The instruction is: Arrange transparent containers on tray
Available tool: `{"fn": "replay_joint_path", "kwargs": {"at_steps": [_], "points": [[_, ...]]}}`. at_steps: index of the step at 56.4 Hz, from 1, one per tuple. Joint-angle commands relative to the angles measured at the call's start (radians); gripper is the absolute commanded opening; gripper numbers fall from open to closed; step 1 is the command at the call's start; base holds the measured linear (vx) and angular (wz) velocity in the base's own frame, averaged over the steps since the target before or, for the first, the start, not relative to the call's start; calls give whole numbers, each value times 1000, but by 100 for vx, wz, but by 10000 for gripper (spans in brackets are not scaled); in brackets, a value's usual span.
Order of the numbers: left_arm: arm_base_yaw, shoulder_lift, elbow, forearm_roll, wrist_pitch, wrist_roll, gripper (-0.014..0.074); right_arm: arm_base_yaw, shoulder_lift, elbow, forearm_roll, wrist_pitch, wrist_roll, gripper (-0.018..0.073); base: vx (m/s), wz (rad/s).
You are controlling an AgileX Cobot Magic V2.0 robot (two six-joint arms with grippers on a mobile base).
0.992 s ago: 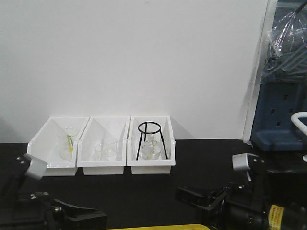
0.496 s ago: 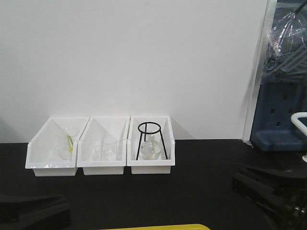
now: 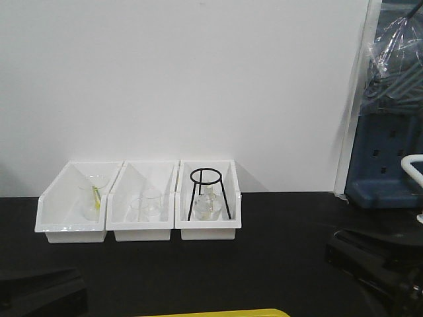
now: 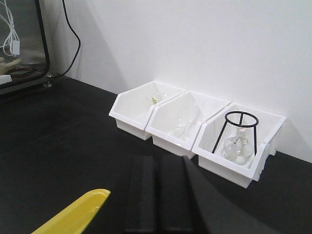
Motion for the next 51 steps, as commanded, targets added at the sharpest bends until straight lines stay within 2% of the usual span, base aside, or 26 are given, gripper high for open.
{"fn": "replay_joint_path", "kwargs": {"at_steps": [1, 10, 13, 24, 27, 29, 32, 36, 37, 38, 41, 46, 51], "points": [[-2, -4, -26, 75, 31, -9, -1, -4, -7, -25, -21, 25, 3, -13, 0, 0], [-2, -4, -26, 74, 28, -9, -1, -4, -7, -25, -21, 21, 3, -13, 0, 0], [-2, 0, -26, 67, 63, -5, -1, -4, -7, -25, -21, 21, 3, -13, 0, 0], [-2, 26, -26, -42, 191, -46, -1, -4, -7, -25, -21, 21, 3, -13, 0, 0], [-2, 32, -26, -64, 185, -25, -1, -4, -7, -25, -21, 21, 3, -13, 0, 0], [-2, 38, -26, -93, 182, 18, -1, -4, -7, -25, -21, 21, 3, -13, 0, 0], [-2, 39, -26, -185, 186, 157, -1, -4, -7, -25, -21, 21, 3, -13, 0, 0], [-2, 48, -26, -367, 188, 434, -1, -4, -7, -25, -21, 21, 3, -13, 0, 0], [-2, 50, -25, -432, 191, 489, -1, -4, -7, -25, -21, 21, 3, -13, 0, 0], [-2, 55, -23, -479, 195, 576, -1, -4, -7, -25, -21, 21, 3, -13, 0, 0], [-4, 57, -17, -688, 207, 819, -1, -4, -7, -25, -21, 21, 3, -13, 0, 0], [-8, 58, 7, -1013, 262, 1163, -1, -4, -7, -25, -21, 21, 3, -13, 0, 0], [-24, 50, 20, -1309, 382, 1410, -1, -4, -7, -25, -21, 21, 3, -13, 0, 0]]}}
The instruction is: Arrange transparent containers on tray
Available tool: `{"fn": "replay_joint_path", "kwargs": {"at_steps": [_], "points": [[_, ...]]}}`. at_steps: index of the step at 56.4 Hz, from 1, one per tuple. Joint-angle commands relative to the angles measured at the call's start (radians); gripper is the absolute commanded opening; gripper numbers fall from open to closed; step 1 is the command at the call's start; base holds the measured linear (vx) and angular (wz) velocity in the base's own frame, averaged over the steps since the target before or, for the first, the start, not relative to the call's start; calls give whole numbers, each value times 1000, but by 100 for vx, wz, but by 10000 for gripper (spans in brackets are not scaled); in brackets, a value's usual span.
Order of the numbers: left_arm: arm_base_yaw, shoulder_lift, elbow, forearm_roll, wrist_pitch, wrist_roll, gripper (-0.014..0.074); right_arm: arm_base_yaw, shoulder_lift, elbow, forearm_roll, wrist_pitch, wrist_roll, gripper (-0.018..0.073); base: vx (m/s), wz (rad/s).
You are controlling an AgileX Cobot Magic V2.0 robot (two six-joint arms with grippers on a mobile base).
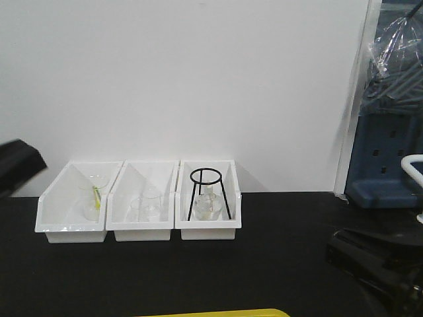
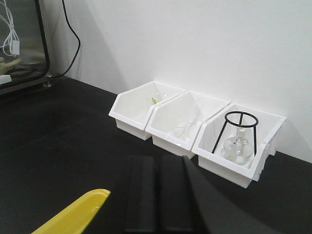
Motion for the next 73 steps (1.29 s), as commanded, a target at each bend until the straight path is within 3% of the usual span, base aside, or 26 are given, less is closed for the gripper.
{"fn": "replay_joint_path", "kwargs": {"at_steps": [1, 5, 10, 13, 17, 30, 45, 49, 73], "points": [[-16, -12, -16, -373, 120, 286, -1, -4, -7, -25, -21, 21, 3, -13, 0, 0], [-17, -24, -16, -606, 273, 477, -1, -4, -7, -25, -21, 21, 3, -13, 0, 0], [-12, -44, -13, -780, 432, 725, -1, -4, -7, -25, -21, 21, 3, -13, 0, 0], [-12, -72, 8, -829, 473, 841, -1, -4, -7, -25, -21, 21, 3, -13, 0, 0], [-10, -135, 65, -853, 473, 921, -1, -4, -7, -25, -21, 21, 3, -13, 0, 0], [47, -469, 389, -828, 444, 937, -1, -4, -7, -25, -21, 21, 3, -13, 0, 0], [52, -855, 755, -816, 426, 926, -1, -4, -7, -25, -20, 21, 3, -13, 0, 0], [52, -843, 749, -816, 485, 926, -1, -4, -7, -25, -22, 20, 3, -13, 0, 0], [52, -839, 751, -816, 497, 927, -1, -4, -7, -25, -22, 17, 3, -13, 0, 0]]}}
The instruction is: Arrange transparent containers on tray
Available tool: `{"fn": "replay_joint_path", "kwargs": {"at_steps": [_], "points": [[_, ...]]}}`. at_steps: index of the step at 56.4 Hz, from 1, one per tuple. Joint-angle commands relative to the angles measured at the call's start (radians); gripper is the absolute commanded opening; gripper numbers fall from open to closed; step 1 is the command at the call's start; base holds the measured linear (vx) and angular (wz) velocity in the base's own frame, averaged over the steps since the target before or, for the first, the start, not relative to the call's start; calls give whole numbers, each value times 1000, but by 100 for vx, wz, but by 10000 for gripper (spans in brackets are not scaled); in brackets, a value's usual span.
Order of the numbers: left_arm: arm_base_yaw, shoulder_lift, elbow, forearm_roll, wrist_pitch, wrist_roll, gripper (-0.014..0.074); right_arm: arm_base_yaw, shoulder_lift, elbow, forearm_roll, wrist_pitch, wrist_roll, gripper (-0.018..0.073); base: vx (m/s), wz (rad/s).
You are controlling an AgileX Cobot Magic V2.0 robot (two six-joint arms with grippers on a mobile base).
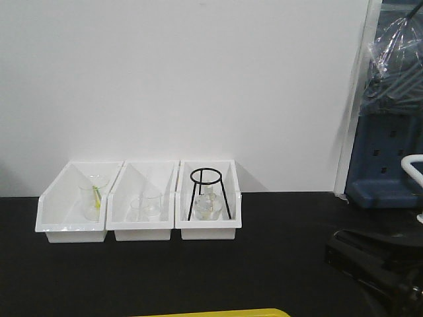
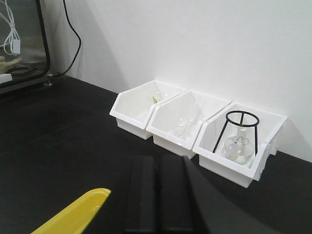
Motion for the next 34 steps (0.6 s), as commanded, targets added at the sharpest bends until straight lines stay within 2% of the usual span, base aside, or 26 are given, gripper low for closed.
{"fn": "replay_joint_path", "kwargs": {"at_steps": [1, 34], "points": [[0, -13, 38, -2, -82, -5, -1, -4, -7, -25, -20, 19, 3, -13, 0, 0], [0, -13, 38, -1, -82, -5, -1, -4, -7, -25, -16, 20, 6, -13, 0, 0]]}}
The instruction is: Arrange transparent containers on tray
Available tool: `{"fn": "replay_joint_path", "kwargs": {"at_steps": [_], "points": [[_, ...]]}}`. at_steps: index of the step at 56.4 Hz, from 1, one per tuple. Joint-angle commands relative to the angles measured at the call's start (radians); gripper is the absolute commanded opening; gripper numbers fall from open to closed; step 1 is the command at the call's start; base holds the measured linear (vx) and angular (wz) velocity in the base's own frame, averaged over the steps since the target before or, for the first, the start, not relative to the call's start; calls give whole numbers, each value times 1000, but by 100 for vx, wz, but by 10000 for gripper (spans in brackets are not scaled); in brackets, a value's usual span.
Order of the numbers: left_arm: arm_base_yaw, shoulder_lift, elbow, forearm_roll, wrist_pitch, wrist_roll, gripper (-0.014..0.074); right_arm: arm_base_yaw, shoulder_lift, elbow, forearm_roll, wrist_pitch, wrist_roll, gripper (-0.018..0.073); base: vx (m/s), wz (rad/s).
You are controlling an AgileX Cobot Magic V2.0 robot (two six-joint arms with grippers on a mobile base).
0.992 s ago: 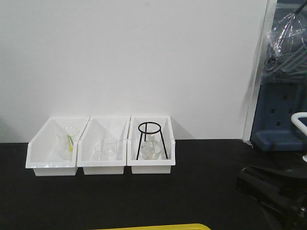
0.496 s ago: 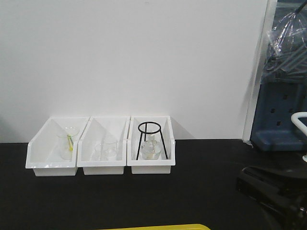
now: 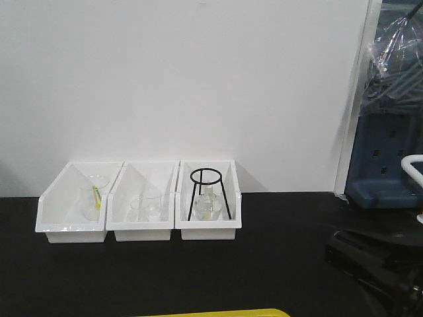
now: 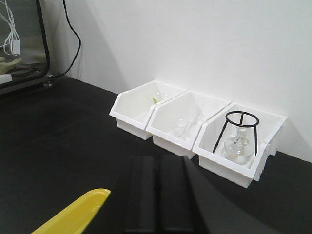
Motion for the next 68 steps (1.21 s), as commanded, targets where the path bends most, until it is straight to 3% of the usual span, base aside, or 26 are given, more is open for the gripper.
{"fn": "replay_joint_path", "kwargs": {"at_steps": [1, 7, 13, 23, 27, 32, 36, 41, 48, 58, 68], "points": [[0, -13, 38, -1, -82, -5, -1, -4, -7, -25, -13, 20, 6, -13, 0, 0], [0, -13, 38, -1, -82, -5, -1, -4, 9, -25, 90, 46, -44, -13, 0, 0], [0, -13, 38, -1, -82, -5, -1, -4, 45, -25, 376, 167, -264, -13, 0, 0], [0, -13, 38, -1, -82, -5, -1, -4, 106, -26, 1093, 452, -854, -13, 0, 0], [0, -13, 38, -1, -82, -5, -1, -4, 113, -27, 1311, 539, -1093, -13, 0, 0], [0, -13, 38, -1, -82, -5, -1, -4, 83, -27, 1507, 642, -1354, -13, 0, 0], [0, -13, 38, -1, -82, -5, -1, -6, 23, -16, 1588, 698, -1497, -13, 0, 0], [0, -13, 38, -1, -82, -5, -1, -41, -95, 51, 1642, 678, -1593, -13, 0, 0], [0, -13, 38, -1, -82, -5, -1, -149, -275, 195, 1694, 622, -1589, -13, 0, 0], [0, -13, 38, -1, -82, -5, -1, -308, -507, 419, 1686, 568, -1583, -13, 0, 0], [0, -13, 38, -1, -82, -5, -1, -345, -671, 595, 1689, 554, -1583, -13, 0, 0]]}}
